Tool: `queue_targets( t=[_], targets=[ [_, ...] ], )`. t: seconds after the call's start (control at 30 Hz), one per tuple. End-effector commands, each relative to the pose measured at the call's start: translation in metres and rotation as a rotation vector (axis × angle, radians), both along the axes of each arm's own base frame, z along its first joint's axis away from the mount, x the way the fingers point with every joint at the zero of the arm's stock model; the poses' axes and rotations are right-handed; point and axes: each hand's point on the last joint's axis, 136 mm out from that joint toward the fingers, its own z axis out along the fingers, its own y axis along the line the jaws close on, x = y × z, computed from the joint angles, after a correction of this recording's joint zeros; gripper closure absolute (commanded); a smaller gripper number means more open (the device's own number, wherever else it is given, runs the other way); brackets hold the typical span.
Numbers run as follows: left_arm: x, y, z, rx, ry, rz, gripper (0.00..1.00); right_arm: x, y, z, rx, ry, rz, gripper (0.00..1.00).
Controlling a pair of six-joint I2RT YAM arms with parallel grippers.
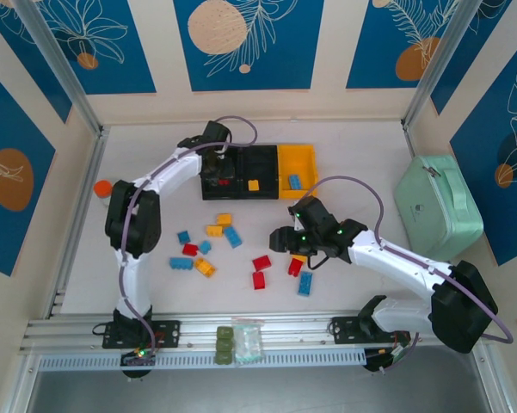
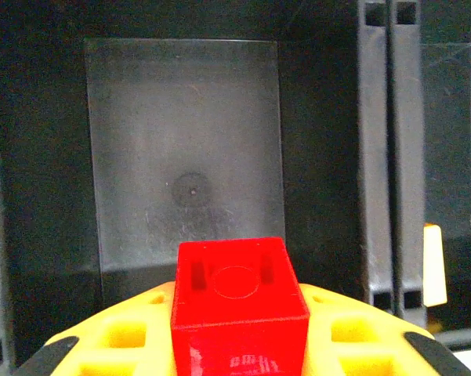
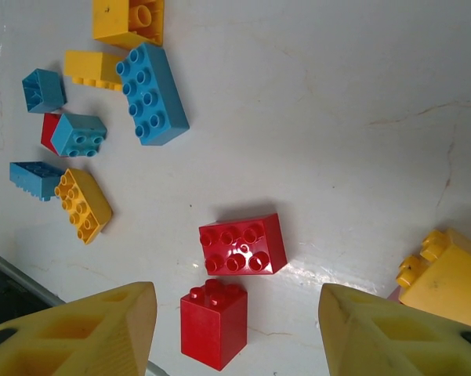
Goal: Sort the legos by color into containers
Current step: Place the lego in the container.
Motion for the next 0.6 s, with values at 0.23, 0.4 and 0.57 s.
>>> queue_targets(
  t=[0.23, 0.4, 0.57],
  targets=[
    [0.005, 0.009, -0.004, 0.051, 0.035, -0.012, 0.53, 0.005, -0.006, 0.016, -0.014, -0.037, -0.027, 0.42],
    [0.001, 0.009, 0.020, 0.025, -0.001, -0.015, 0.53, 0.011, -0.017, 0.022, -0.036, -0.051, -0.049, 0.41],
    [-0.016, 0.006, 0.051, -0.048, -0.052, -0.037, 0.51, 0.019, -0.040, 0.024, -0.079, -0.016, -0.128, 0.41]
  ],
)
